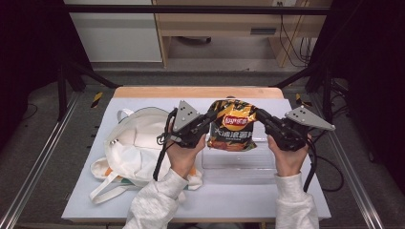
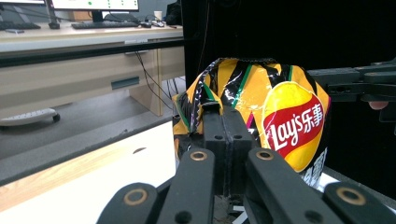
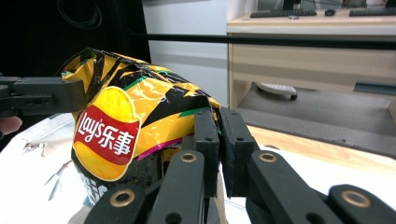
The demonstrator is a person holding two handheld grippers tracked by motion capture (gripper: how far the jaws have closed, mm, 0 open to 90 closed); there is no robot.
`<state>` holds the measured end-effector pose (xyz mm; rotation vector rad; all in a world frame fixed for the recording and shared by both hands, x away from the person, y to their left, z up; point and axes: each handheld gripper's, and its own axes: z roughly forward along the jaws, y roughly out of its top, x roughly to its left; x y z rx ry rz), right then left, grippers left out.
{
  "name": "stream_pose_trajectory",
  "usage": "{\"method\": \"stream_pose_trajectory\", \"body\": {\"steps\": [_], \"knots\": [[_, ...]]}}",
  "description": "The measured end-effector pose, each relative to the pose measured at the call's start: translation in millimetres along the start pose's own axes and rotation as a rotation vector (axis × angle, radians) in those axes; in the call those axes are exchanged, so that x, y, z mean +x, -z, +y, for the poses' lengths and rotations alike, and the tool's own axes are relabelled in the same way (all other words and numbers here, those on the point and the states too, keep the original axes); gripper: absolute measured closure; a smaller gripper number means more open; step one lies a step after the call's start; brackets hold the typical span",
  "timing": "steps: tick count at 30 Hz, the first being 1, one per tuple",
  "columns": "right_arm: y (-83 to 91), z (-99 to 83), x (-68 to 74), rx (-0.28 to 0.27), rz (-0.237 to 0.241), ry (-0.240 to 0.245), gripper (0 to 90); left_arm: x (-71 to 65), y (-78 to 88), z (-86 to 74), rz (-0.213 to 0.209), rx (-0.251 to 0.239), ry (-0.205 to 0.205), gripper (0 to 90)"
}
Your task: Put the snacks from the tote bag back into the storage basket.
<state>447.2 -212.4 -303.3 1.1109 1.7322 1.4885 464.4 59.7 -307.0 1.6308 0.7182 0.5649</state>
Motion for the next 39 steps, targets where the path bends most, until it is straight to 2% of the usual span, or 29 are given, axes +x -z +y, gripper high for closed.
{"method": "stream_pose_trajectory", "body": {"steps": [16,21,24,34,39], "knots": [[-30.2,-26.5,-7.3,0.107,-0.027,-0.002,86.5,16.0,-22.6,-35.9,0.025,0.065,0.052,89.9],[-38.6,-32.8,-5.8,0.137,-0.039,0.015,86.3,21.3,-26.7,-44.6,0.042,0.084,0.061,89.9],[-42.9,-37.1,-5.6,0.15,-0.034,0.009,86.0,25.2,-28.4,-49.8,0.045,0.094,0.069,89.9],[-53.7,-47.8,-7.7,0.193,-0.046,0.007,85.3,26.7,-34.8,-61.7,0.059,0.12,0.082,89.9],[-57.9,-51.3,-7.1,0.204,-0.067,0.024,84.0,27.0,-36.1,-63.2,0.066,0.124,0.082,89.8]]}}
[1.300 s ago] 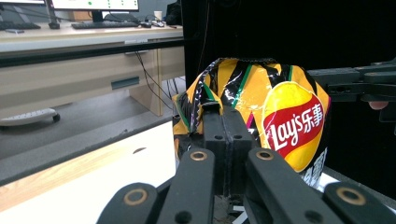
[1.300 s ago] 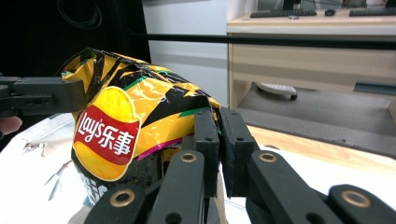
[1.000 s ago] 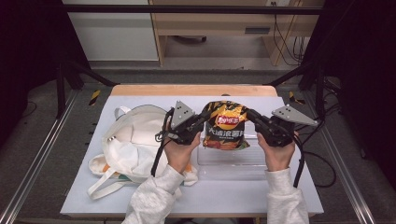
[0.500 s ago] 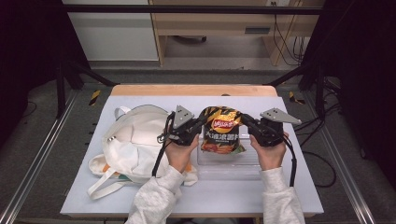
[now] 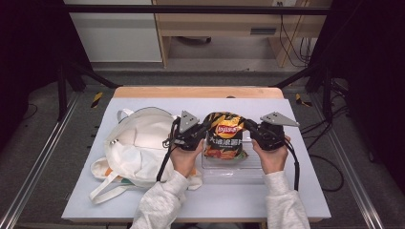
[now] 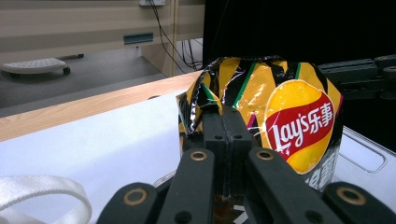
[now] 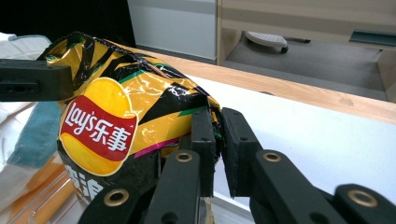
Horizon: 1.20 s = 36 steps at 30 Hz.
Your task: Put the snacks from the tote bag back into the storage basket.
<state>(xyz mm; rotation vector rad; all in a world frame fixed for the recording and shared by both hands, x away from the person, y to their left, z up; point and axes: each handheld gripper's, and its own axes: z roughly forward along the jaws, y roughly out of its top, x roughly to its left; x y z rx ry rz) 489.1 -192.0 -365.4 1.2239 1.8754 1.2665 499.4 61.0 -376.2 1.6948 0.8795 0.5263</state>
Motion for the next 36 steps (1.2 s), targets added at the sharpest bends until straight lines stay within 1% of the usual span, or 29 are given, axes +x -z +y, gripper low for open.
{"method": "stream_pose_trajectory", "body": {"steps": [7,13,15,17,19,24,28,32,34,36], "knots": [[-2.2,-0.6,2.2,-0.025,-0.023,0.015,79.4,0.4,-1.6,-0.4,0.007,0.002,-0.007,89.2],[-1.0,-0.2,0.9,-0.043,-0.041,0.022,74.5,1.1,-1.3,0.2,0.014,0.001,-0.019,84.3],[-0.1,0.1,0.5,-0.056,-0.052,0.031,71.0,1.8,-0.5,0.6,0.018,-0.004,-0.027,80.9],[1.1,0.8,-0.1,-0.068,-0.048,0.023,68.2,2.3,0.8,1.5,0.019,-0.012,-0.033,75.3],[2.5,1.4,-0.9,-0.085,-0.052,0.025,64.2,2.7,2.6,2.6,0.025,-0.017,-0.042,71.5],[9.5,4.2,-2.4,-0.141,-0.057,0.027,55.4,3.9,9.5,6.6,0.027,-0.04,-0.051,61.2],[14.0,6.5,-2.5,-0.167,-0.057,0.019,46.8,5.6,16.0,9.4,0.011,-0.035,-0.058,54.8],[19.2,9.5,-1.5,-0.175,-0.068,0.038,39.1,9.4,24.1,10.0,-0.012,-0.014,-0.07,49.2],[22.7,11.3,0.0,-0.182,-0.065,0.049,34.2,12.4,28.8,9.4,-0.022,-0.01,-0.065,47.0],[24.9,12.3,1.3,-0.191,-0.053,0.049,30.4,16.7,33.5,8.4,-0.037,-0.001,-0.054,44.8]]}}
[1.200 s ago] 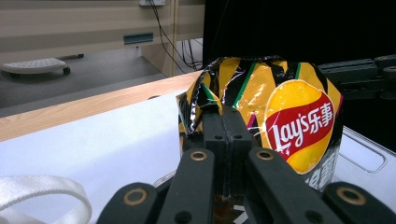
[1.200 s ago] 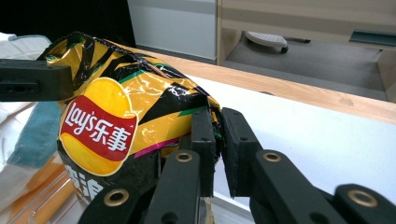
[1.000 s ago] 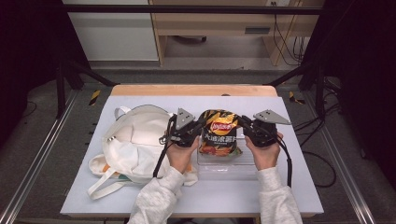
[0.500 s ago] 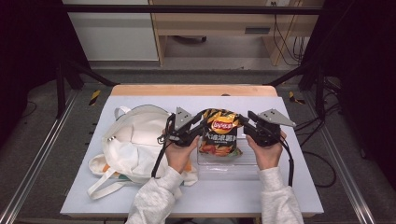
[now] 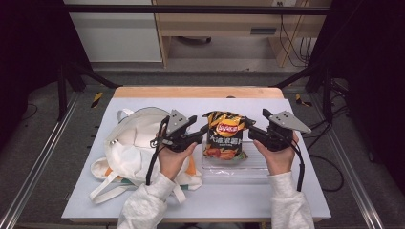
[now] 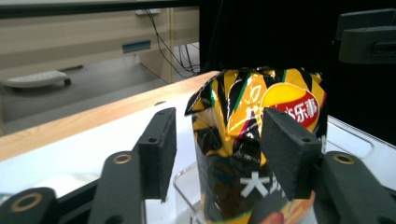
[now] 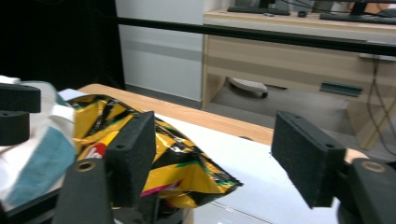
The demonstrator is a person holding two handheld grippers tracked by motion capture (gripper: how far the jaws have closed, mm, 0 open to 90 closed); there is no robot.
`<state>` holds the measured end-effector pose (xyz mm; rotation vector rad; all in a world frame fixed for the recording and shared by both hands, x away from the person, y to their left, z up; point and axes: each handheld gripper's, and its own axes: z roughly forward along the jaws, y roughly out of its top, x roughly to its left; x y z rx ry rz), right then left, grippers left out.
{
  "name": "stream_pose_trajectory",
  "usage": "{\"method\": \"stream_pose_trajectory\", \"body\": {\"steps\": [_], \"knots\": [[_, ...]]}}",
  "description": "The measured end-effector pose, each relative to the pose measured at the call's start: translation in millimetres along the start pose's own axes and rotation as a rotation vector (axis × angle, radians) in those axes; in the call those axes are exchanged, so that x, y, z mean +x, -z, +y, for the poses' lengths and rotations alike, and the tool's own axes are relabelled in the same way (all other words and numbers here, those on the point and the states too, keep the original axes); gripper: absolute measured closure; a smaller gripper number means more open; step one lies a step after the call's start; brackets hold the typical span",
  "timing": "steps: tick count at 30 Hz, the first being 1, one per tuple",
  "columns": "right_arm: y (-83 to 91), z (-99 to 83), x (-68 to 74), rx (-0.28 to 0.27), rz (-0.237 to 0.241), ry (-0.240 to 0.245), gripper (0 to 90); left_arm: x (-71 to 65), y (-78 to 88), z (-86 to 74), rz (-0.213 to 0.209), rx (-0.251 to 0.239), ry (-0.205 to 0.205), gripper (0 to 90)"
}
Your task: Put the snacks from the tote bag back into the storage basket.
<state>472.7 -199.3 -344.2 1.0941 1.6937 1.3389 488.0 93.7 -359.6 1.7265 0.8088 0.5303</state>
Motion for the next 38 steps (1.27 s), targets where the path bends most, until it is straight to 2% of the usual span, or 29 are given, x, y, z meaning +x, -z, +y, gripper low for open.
{"method": "stream_pose_trajectory", "body": {"steps": [7,10,14,17,20,25,32,38], "knots": [[1.1,-2.9,4.5,0.022,0.043,0.002,20.2,16.9,20.1,-9.7,-0.006,0.025,0.005,40.6],[1.7,-5.8,4.5,0.043,0.065,0.003,17.4,26.3,29.6,-16.1,0.006,0.038,0.007,40.0],[4.0,-10.6,3.2,0.064,0.064,0.017,14.1,38.1,42.8,-23.1,0.032,0.049,0.01,39.0],[6.3,-13.7,2.9,0.058,0.067,0.014,12.3,45.7,52.9,-27.8,0.047,0.054,0.014,38.5],[7.8,-17.0,3.1,0.073,0.067,0.025,10.8,51.0,63.1,-33.4,0.068,0.069,-0.004,37.9],[13.6,-25.1,2.4,0.1,0.058,0.045,8.7,61.4,81.9,-45.7,0.09,0.08,-0.003,37.6],[26.3,-37.8,-2.2,0.116,0.047,0.038,7.6,73.3,101.0,-63.4,0.132,0.097,0.02,37.0],[31.1,-47.5,-2.9,0.133,0.037,0.024,7.4,79.3,110.9,-74.1,0.146,0.107,0.029,36.7]]}}
